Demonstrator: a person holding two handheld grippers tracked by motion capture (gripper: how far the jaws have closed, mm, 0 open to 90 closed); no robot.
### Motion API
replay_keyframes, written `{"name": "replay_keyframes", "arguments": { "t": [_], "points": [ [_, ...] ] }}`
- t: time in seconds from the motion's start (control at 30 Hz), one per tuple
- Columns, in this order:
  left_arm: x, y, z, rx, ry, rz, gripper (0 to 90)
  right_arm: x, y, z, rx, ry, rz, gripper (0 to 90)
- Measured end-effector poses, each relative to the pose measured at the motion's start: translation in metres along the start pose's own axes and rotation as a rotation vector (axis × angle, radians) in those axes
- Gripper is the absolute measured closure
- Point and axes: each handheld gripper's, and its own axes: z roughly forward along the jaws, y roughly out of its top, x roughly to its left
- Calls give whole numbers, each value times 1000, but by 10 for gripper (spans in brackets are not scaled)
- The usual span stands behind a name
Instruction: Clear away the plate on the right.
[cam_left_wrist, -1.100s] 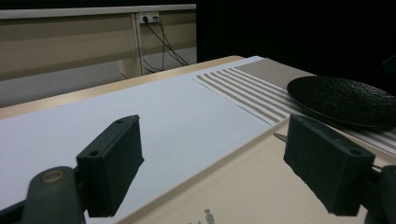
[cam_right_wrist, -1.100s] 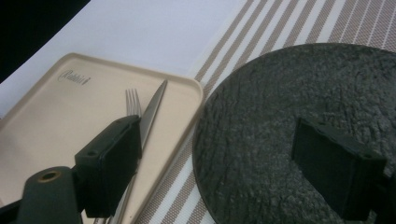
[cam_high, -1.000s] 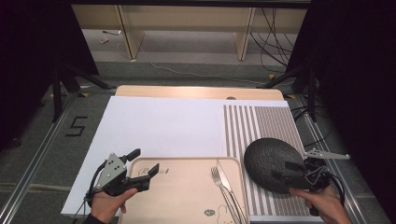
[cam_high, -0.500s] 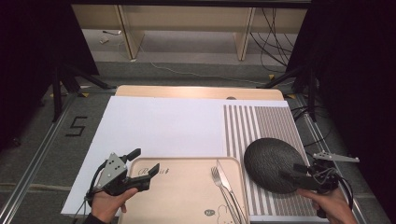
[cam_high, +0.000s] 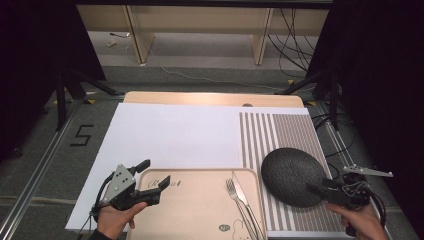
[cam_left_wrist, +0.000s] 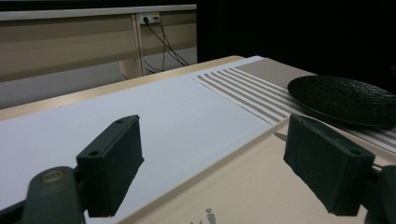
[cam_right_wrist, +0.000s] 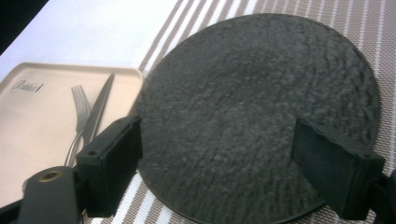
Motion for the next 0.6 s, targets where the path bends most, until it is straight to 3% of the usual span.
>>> {"name": "replay_keyframes", "arguments": {
  "t": [0.6],
  "points": [
    [0, 0, 1, 2, -1, 2, 186, -32, -10, 0, 6, -62, 121, 199]
  ]
}}
